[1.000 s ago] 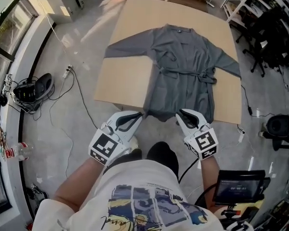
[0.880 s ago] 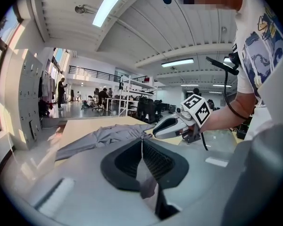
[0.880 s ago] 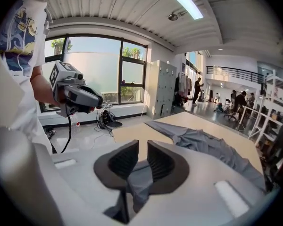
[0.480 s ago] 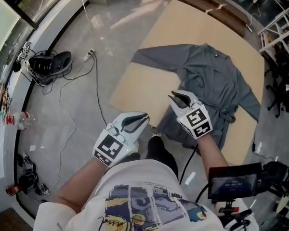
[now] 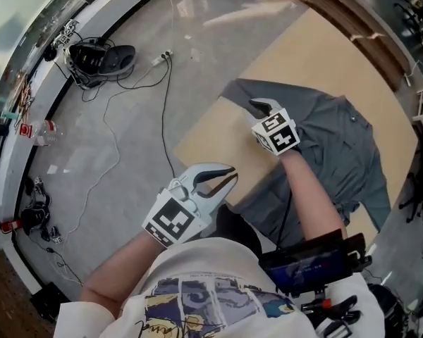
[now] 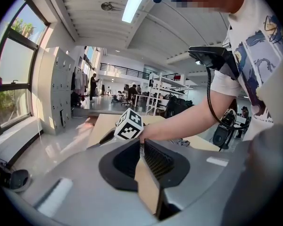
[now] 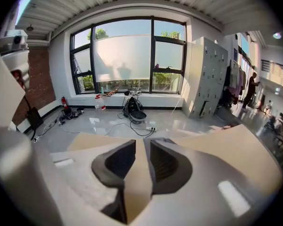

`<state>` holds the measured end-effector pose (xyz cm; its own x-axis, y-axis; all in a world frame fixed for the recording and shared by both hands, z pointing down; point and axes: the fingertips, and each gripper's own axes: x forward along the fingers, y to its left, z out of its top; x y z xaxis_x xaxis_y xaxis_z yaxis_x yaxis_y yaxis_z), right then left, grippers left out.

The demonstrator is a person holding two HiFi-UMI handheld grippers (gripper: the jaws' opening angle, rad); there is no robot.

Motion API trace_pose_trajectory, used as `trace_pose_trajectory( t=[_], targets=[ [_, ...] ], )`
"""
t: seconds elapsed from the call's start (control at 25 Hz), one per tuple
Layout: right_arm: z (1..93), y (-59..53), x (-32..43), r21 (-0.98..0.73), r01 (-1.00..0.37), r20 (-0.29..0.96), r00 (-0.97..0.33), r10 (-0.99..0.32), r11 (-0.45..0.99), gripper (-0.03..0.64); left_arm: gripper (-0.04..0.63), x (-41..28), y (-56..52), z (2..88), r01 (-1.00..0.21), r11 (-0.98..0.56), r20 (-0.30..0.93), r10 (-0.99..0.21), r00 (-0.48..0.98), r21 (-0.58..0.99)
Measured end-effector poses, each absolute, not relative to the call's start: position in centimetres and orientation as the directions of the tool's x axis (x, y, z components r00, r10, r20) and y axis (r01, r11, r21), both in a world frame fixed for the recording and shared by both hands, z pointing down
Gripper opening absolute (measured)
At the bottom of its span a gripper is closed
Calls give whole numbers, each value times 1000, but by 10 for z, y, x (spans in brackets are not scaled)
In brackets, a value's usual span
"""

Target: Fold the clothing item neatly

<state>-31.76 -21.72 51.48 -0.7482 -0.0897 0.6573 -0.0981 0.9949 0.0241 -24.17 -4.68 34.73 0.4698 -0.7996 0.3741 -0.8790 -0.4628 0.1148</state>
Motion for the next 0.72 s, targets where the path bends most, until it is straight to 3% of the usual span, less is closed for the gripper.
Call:
trace_pose_trajectory(
  t=[0.4, 0.72],
  targets=[
    [577, -266, -373, -29, -61, 734, -679, -20, 998, 110, 37, -255, -68, 353, -908, -400, 377, -828, 416, 123],
    [608, -281, -391, -120, -105, 756, -654, 22, 987, 112, 37, -253, -67, 366, -915, -380, 390, -829, 401, 133]
  ],
)
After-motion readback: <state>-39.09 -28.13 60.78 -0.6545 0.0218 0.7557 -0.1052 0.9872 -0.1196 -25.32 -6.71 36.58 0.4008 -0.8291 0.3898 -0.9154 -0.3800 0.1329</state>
